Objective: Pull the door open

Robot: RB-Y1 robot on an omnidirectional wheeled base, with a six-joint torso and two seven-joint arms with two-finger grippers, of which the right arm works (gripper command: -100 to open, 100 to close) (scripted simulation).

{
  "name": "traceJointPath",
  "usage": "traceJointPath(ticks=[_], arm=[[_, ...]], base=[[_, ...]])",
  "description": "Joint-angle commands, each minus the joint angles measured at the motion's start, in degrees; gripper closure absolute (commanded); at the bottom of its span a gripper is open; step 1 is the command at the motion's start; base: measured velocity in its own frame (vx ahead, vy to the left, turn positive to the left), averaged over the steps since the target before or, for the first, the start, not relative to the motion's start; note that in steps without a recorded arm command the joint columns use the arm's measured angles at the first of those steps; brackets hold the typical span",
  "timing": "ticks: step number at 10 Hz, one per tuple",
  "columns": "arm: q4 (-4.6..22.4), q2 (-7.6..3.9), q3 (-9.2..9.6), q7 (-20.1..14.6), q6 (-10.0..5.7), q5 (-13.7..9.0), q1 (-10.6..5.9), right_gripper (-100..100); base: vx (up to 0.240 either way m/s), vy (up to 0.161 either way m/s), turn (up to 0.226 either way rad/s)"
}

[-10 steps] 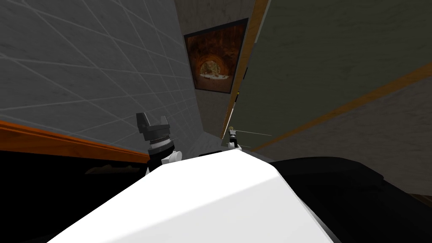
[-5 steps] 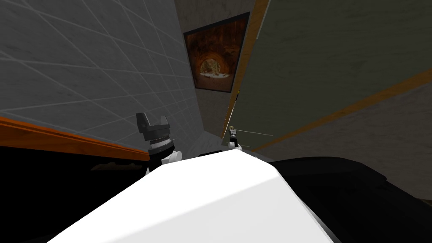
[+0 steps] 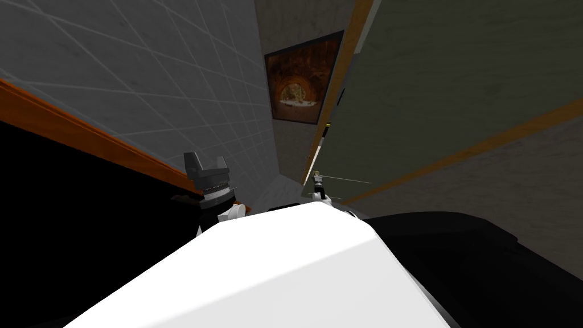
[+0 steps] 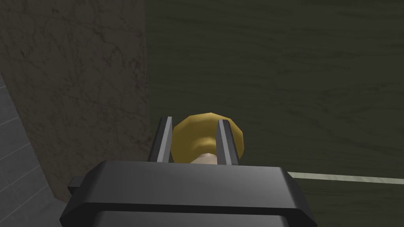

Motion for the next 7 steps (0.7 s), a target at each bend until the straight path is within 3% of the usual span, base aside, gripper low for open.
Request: traceJointPath(ticks=[1, 2, 3, 5, 7], arm=[[-0.5, 0.61, 1.24, -1.0, 1.17, 0.4, 1.66, 100], [-0.2, -0.62, 1.82, -2.6, 1.01, 0.5, 2.28, 100], [-0.2, -0.62, 1.82, -2.6, 1.01, 0.5, 2.28, 100], [0.3, -2.69, 2.81, -5.3, 0.74, 0.8, 3.33, 100], [0.3, -2.69, 2.81, -5.3, 0.74, 0.8, 3.33, 100]], base=[[-0.176, 0.016, 0.077], [-0.188, -0.022, 0.139], [-0.144, -0.018, 0.084], [-0.183, -0.034, 0.148], [-0.130, -0.012, 0.022]])
